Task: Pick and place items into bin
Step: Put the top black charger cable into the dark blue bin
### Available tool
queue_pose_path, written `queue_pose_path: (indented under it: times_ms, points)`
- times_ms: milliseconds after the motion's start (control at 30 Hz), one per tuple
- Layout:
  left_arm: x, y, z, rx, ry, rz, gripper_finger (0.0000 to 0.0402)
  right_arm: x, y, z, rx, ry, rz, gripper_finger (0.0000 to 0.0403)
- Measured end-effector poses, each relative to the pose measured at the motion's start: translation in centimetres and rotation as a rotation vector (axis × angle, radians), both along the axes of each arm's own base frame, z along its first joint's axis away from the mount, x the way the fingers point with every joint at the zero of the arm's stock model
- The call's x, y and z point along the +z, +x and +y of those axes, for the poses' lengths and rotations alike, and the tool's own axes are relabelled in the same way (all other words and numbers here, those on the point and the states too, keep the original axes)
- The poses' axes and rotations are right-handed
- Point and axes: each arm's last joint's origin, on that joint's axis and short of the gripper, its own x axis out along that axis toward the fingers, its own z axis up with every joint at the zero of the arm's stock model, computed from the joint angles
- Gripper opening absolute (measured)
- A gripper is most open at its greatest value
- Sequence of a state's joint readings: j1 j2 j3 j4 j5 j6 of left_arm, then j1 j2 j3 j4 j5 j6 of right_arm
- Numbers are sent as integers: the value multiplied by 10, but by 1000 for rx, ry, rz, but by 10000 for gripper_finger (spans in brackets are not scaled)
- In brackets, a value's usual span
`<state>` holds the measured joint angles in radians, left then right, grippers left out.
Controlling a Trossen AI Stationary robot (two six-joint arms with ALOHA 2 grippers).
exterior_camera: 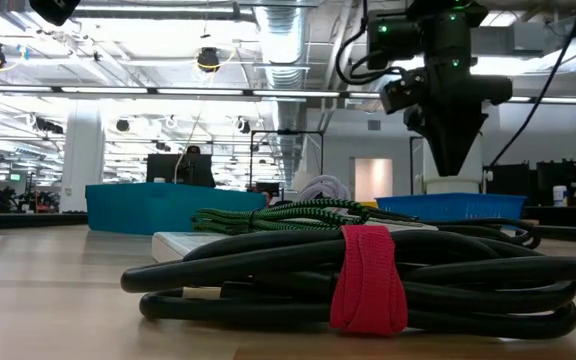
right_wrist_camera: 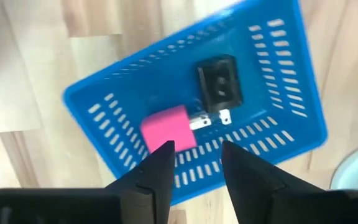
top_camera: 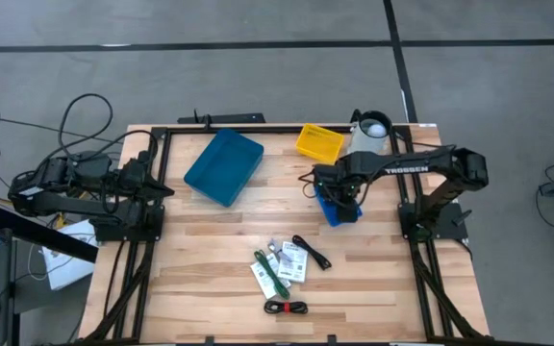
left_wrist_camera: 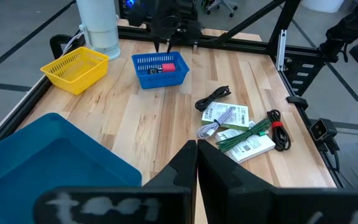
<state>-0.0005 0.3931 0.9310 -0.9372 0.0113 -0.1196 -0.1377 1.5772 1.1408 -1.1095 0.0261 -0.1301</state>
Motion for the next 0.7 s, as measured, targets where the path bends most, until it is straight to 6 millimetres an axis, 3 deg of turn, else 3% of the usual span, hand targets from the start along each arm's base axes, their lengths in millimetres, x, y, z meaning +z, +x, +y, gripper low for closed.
queue_pose_path:
  times_ms: [400,700]
  points:
    - [0,0,0,0,0,0,0,0,5,22,82,-3,-27,68]
    - [0,0,0,0,0,-1,0,0,5,23,60,-2,-28,61]
